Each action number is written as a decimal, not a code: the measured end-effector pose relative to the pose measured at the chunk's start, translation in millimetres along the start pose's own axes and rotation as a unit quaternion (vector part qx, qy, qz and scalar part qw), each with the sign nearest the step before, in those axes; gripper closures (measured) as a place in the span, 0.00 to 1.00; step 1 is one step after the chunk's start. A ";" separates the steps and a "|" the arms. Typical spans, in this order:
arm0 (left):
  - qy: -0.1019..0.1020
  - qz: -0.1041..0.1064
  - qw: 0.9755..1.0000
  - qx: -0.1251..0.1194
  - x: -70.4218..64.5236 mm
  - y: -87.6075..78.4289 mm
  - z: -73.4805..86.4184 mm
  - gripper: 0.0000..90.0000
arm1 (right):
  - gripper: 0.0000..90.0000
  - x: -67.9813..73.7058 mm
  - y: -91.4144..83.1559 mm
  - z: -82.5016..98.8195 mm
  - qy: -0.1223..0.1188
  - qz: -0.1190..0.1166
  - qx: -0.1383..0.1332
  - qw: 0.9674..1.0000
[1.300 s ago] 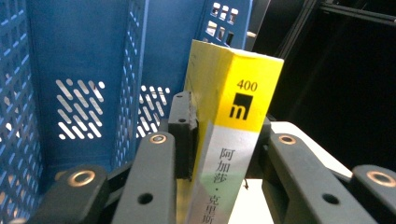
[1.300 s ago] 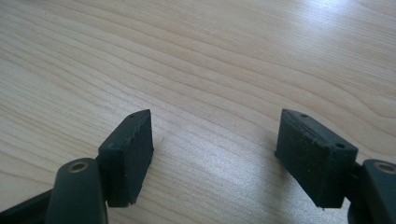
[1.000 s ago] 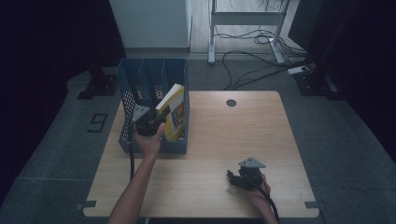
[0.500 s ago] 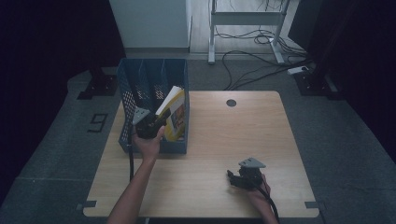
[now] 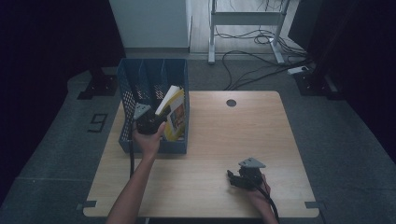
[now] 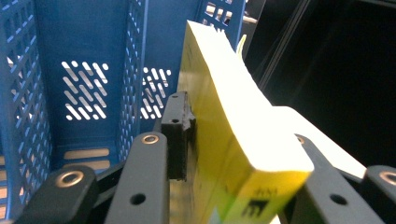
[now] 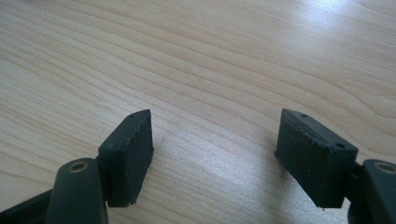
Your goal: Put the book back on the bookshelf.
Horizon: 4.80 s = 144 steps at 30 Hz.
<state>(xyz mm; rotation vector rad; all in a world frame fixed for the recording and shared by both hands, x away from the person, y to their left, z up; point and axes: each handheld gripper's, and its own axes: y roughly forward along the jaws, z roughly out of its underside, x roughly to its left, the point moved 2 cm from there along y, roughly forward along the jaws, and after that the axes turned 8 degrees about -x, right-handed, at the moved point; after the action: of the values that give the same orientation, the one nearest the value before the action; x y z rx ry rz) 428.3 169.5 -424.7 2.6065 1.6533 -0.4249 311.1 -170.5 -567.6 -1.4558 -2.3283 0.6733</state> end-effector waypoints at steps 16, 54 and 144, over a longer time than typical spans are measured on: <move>0.029 -0.034 0.999 -0.013 1.6 9.8 -7.3 0.84 | 0.30 -0.3 -0.1 0.0 0.001 -0.001 0.000 1.000; 0.046 -0.094 0.993 -0.059 3.5 73.2 -16.3 0.84 | 0.30 -1.5 -0.2 0.1 0.006 -0.004 -0.003 1.000; 0.028 0.045 0.999 -0.001 -2.2 -37.3 20.7 0.50 | 0.29 -0.5 0.3 -0.2 0.002 0.001 0.000 1.000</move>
<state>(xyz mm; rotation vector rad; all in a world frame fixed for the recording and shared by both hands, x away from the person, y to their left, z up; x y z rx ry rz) 389.8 180.3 -439.4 2.7011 1.5429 -0.3498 311.6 -170.8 -567.6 -1.4590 -2.3253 0.6702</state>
